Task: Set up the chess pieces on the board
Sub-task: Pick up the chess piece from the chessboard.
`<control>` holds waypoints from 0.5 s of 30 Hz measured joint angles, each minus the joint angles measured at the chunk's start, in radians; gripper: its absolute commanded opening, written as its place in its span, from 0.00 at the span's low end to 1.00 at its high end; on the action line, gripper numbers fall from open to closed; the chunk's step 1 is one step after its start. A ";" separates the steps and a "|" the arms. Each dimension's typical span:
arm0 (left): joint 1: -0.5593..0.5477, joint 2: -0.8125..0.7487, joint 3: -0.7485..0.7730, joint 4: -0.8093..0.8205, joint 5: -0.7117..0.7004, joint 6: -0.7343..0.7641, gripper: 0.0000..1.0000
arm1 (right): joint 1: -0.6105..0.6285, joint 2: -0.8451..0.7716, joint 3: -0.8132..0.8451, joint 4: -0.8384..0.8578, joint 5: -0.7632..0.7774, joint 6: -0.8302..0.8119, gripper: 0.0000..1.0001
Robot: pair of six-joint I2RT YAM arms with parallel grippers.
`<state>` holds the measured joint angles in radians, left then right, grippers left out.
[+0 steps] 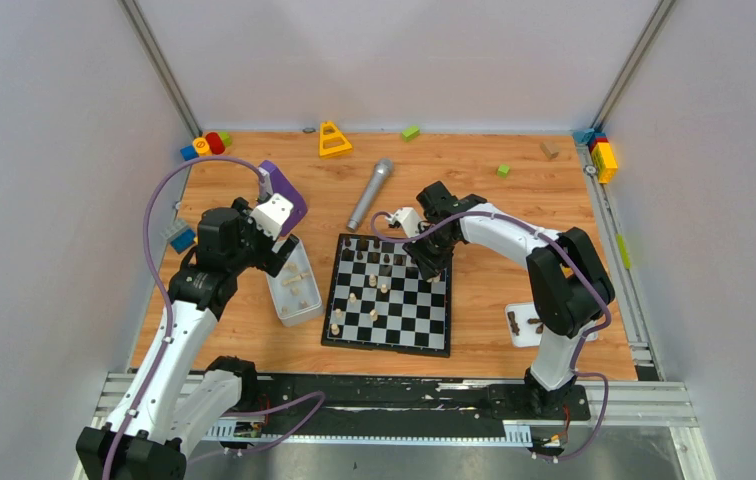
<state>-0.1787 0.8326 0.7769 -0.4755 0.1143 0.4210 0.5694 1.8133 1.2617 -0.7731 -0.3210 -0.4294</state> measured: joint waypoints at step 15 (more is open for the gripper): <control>0.000 0.000 0.000 0.000 0.000 0.000 1.00 | 0.047 0.000 0.010 -0.018 0.033 -0.022 0.08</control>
<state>-0.1787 0.8326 0.7769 -0.4751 0.1143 0.4213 0.6163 1.8137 1.2716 -0.7906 -0.2878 -0.4511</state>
